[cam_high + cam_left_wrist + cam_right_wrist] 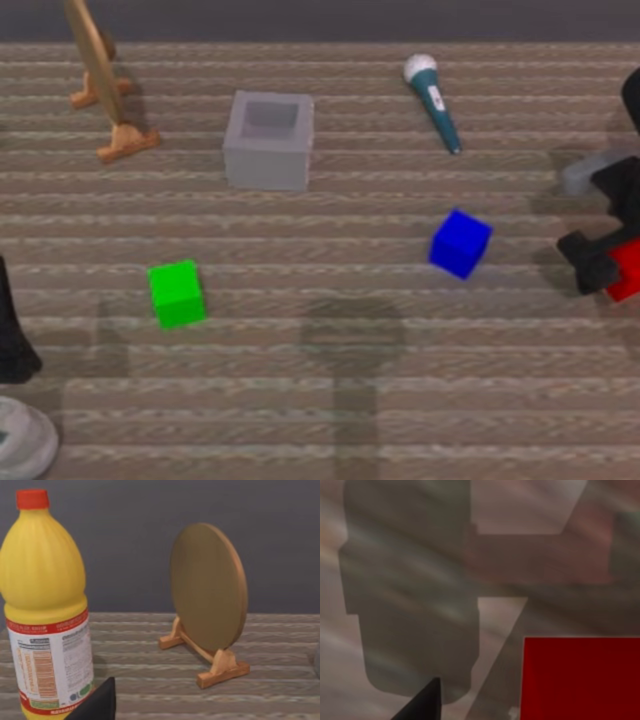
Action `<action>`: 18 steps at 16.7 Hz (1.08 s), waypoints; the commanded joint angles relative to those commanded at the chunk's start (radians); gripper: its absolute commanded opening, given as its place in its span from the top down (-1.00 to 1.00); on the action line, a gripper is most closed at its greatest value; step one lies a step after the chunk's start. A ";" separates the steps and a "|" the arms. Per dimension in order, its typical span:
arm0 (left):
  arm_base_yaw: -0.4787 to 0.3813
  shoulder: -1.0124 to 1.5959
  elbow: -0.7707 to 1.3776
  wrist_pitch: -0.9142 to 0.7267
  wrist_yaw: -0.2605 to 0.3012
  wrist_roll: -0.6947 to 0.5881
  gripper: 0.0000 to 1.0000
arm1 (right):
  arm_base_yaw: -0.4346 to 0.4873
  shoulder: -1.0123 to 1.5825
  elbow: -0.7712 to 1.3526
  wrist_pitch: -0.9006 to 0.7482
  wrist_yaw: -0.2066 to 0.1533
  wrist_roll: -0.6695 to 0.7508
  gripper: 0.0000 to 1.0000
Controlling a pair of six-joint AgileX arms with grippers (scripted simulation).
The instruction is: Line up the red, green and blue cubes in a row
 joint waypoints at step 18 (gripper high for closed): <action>0.000 0.000 0.000 0.000 0.000 0.000 -1.00 | 0.000 0.000 0.000 0.000 0.000 0.000 1.00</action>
